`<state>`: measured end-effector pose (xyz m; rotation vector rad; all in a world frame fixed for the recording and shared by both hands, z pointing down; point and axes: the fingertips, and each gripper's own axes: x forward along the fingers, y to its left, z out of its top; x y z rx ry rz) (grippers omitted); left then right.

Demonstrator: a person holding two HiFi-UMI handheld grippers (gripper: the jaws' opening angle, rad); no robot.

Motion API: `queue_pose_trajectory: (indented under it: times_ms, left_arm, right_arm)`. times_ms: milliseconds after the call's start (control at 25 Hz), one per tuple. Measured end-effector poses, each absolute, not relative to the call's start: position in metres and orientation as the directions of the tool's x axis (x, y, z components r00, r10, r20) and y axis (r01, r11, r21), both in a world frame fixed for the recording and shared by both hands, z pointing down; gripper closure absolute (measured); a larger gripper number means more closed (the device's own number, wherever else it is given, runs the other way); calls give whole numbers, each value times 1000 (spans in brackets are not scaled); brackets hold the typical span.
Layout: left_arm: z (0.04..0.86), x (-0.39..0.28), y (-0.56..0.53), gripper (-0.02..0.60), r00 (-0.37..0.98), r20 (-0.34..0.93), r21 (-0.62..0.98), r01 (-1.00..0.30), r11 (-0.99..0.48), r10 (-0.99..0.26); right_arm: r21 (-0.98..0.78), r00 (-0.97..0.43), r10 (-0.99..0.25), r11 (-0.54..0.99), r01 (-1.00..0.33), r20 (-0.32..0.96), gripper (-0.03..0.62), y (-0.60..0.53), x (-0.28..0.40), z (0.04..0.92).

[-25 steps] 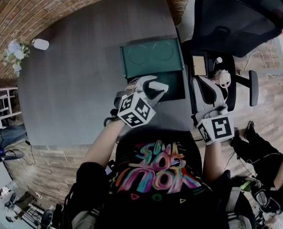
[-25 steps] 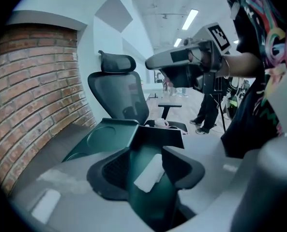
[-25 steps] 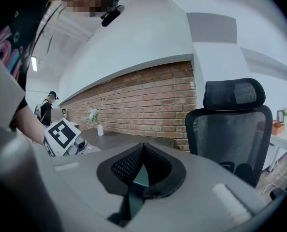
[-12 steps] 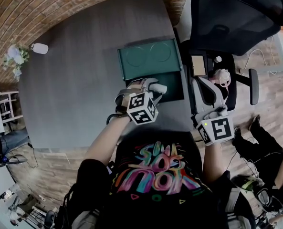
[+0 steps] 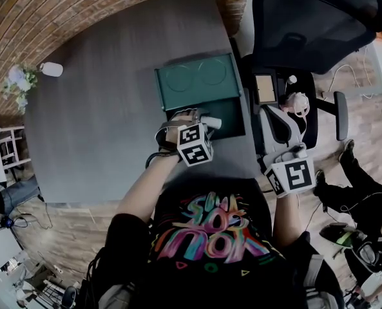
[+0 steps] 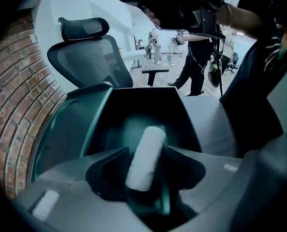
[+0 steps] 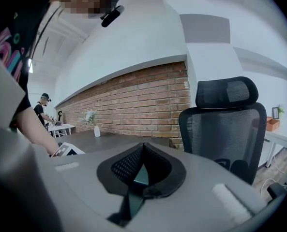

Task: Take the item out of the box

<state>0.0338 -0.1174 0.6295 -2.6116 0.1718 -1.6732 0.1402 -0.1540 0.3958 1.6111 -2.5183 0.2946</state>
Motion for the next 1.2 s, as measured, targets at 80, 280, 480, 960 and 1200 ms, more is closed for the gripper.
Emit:
queue_pose_trajectory:
  times_ms: [80,280,480,960,1200]
  left_arm:
    - [631,32,-118,376,409,906,-81,-80,-994,-106]
    - [632,32,-117,386,415,905,-64,-80,-995,-92]
    - [633,33,-113,426,415,907,-49,-77,-996,-77]
    - [626,31,-121,442,431,896,-70,-104,-992,-108]
    - [614,25,-123,442,449,885,-87,-105,-991,-125]
  right_arm:
    - [-92,-419,-881,409,-908,220,592,-155,139,396]
    - [-93,-423,-879,413,-906,219,592,-156,138,396]
    - [-95,-427,-877,416,-904,220,592,-156,137,397]
    - [-89,-435,-873,426,-900,220,592,-158,136,394]
    - [-79,-449,-867,443,-893,214,592,-161,128,387]
